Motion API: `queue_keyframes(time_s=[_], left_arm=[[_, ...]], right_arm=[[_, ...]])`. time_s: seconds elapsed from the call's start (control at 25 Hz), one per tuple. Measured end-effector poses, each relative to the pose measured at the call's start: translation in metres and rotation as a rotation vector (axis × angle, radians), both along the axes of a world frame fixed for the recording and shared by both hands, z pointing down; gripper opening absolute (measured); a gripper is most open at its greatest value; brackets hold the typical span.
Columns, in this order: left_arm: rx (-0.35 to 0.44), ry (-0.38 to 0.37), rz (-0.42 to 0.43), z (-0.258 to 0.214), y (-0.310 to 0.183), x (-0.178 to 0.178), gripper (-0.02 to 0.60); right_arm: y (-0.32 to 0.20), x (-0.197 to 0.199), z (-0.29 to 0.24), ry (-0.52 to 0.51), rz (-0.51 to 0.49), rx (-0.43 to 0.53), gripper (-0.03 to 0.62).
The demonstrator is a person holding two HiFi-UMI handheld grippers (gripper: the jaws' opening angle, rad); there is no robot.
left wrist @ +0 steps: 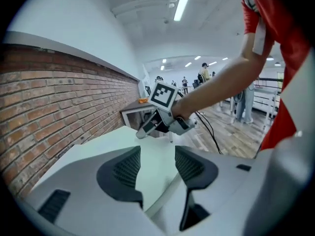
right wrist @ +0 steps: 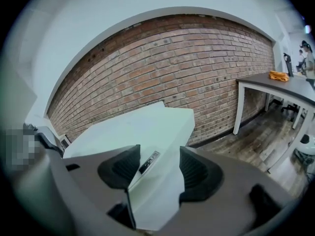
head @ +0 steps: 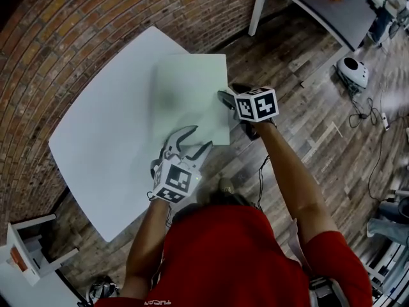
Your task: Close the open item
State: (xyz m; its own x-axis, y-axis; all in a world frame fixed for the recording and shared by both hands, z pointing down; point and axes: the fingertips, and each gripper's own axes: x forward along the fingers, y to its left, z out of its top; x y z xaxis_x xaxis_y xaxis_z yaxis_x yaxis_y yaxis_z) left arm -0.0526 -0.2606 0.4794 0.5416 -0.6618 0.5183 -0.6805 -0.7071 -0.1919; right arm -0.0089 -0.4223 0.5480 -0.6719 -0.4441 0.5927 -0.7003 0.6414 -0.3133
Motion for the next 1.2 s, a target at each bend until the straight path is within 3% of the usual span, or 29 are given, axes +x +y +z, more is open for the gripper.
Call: queue_keyframes(time_s=[0.12,0.36,0.8,1.2], left_arm=[[0.03,0.076,-0.066,-0.014,-0.006,-0.007,0.218],[0.069,0.128,-0.113,-0.03,-0.012,-0.017,0.207],[0.186,0.317,-0.221,-0.078,-0.022,-0.042,0.133],[0.313,0.486,-0.255,-0.147,-0.02,-0.052,0.055]], right_arm=[[0.0,0.0,-0.003,0.025,0.008,0.053,0.236],[0.002,-0.005,-0.021,0.079,-0.029,0.217,0.236],[0.059,-0.02,-0.127,-0.195,-0.121,0.465,0.229],[0.111,-0.029,-0.207,-0.308,-0.119,0.621,0.102]])
